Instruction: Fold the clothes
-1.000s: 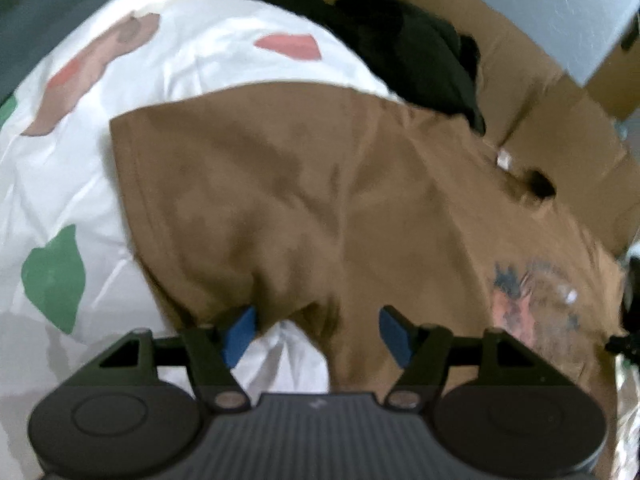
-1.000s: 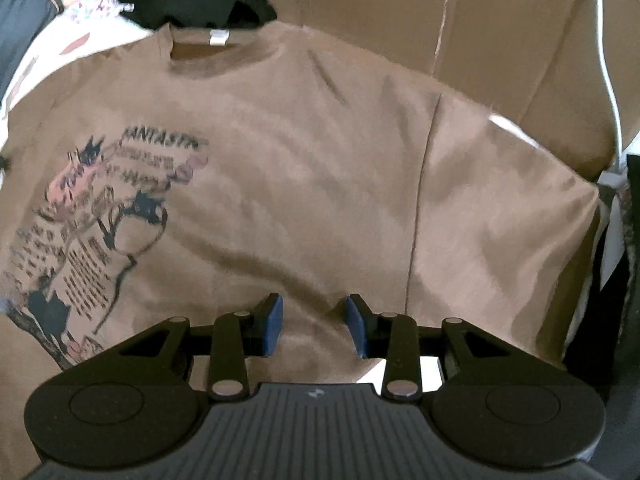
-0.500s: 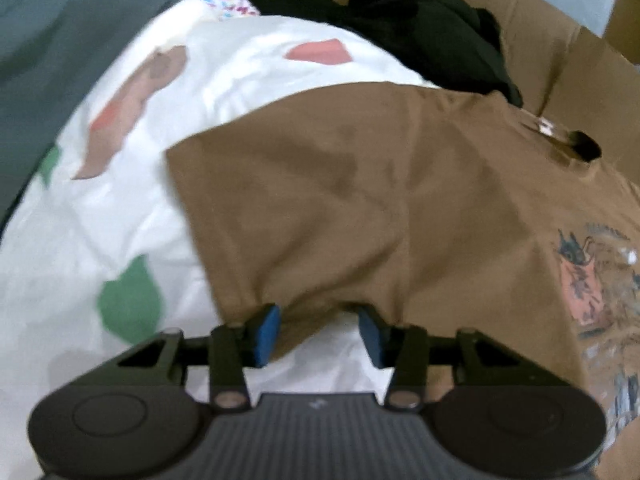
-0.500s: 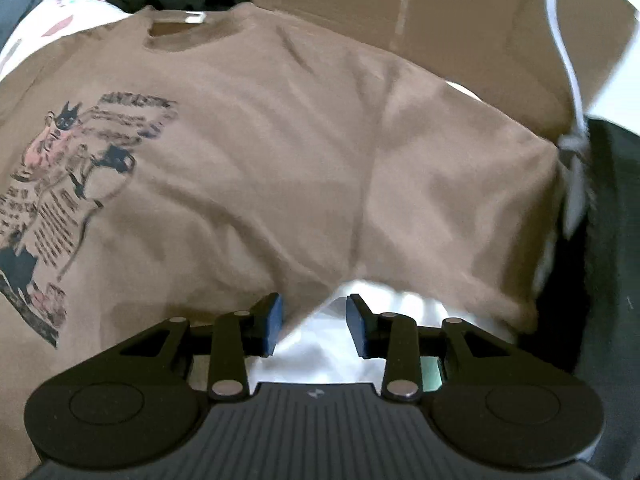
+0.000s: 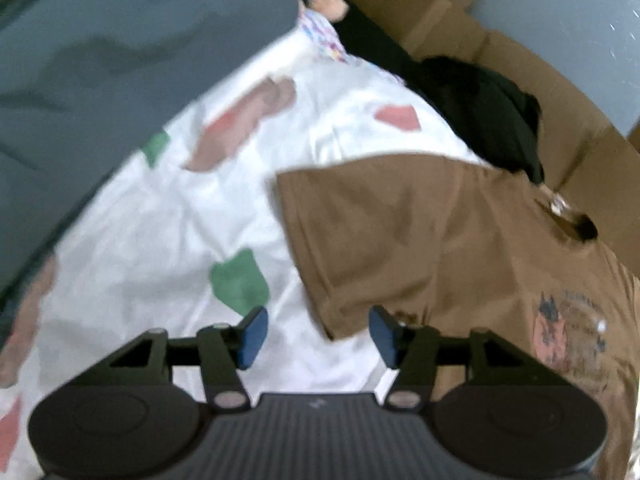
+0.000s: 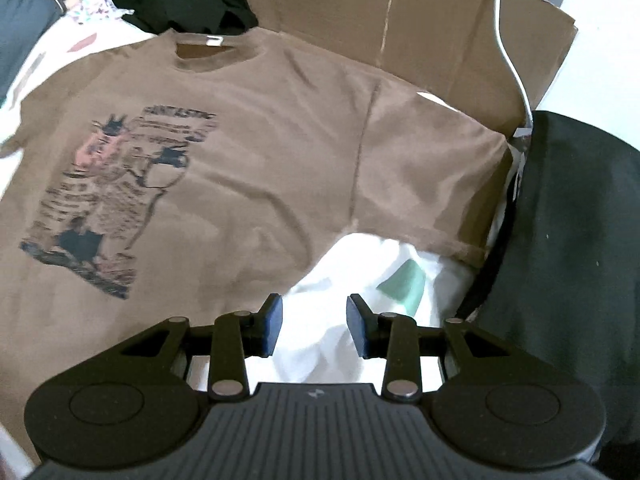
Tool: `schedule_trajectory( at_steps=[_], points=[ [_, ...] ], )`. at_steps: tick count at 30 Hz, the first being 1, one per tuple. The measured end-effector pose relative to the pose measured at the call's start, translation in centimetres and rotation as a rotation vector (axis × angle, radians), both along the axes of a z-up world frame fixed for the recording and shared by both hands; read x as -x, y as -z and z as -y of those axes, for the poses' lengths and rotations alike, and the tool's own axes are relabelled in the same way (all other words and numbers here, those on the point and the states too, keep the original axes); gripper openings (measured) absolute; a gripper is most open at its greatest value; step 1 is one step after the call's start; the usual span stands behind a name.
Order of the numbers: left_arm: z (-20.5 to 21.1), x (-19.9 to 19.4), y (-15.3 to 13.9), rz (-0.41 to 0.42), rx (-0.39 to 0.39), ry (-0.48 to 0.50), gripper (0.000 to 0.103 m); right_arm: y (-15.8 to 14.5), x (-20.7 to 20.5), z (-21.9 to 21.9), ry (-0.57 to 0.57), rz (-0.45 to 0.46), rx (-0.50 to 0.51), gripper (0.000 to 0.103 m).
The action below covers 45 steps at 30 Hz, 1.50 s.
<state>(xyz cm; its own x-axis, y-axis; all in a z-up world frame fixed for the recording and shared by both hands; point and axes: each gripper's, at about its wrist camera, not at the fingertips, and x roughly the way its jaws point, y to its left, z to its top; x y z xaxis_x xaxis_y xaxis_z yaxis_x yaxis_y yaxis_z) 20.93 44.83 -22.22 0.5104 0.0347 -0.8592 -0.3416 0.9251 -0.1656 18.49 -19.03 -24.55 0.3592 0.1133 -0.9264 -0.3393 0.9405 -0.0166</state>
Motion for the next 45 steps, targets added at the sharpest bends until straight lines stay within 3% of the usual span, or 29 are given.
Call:
schedule_trajectory(
  at_steps=[4,6,13,22,27,32,36,40,45],
  points=[
    [0.7,-0.3,-3.9,0.050,0.034,0.016,0.064,-2.4,2.0,-0.8,-0.060,-0.068,-0.052,0.043],
    [1.5,-0.3,-5.1,0.052,0.009,0.053,0.065,-2.8,3.5,-1.2,-0.096,-0.086,-0.050,0.048],
    [4.0,0.4,-7.3,0.019,-0.082,0.178,0.067,-1.9,7.6,-2.0,-0.161,-0.104,-0.019,0.048],
    [7.2,1.7,-3.5,0.026,-0.120,0.194,0.067,1.3,10.1,-2.0,-0.178,-0.227,-0.053,0.048],
    [9.2,2.6,-1.0,-0.018,-0.068,0.231,0.069,2.3,10.7,-2.4,-0.184,-0.246,-0.067,0.048],
    [10.9,3.3,1.3,-0.051,-0.048,0.282,0.072,5.1,11.5,-3.1,-0.149,-0.330,-0.127,0.048],
    [10.8,3.7,2.2,-0.053,-0.031,0.257,0.073,6.8,11.7,-4.1,-0.180,-0.369,-0.117,0.048],
    [10.7,3.6,2.6,-0.062,-0.027,0.247,0.073,8.5,11.7,-3.5,-0.125,-0.406,-0.101,0.048],
    [11.0,3.7,2.4,-0.048,-0.013,0.256,0.074,8.5,11.5,-2.9,-0.065,-0.450,-0.198,0.045]
  ],
)
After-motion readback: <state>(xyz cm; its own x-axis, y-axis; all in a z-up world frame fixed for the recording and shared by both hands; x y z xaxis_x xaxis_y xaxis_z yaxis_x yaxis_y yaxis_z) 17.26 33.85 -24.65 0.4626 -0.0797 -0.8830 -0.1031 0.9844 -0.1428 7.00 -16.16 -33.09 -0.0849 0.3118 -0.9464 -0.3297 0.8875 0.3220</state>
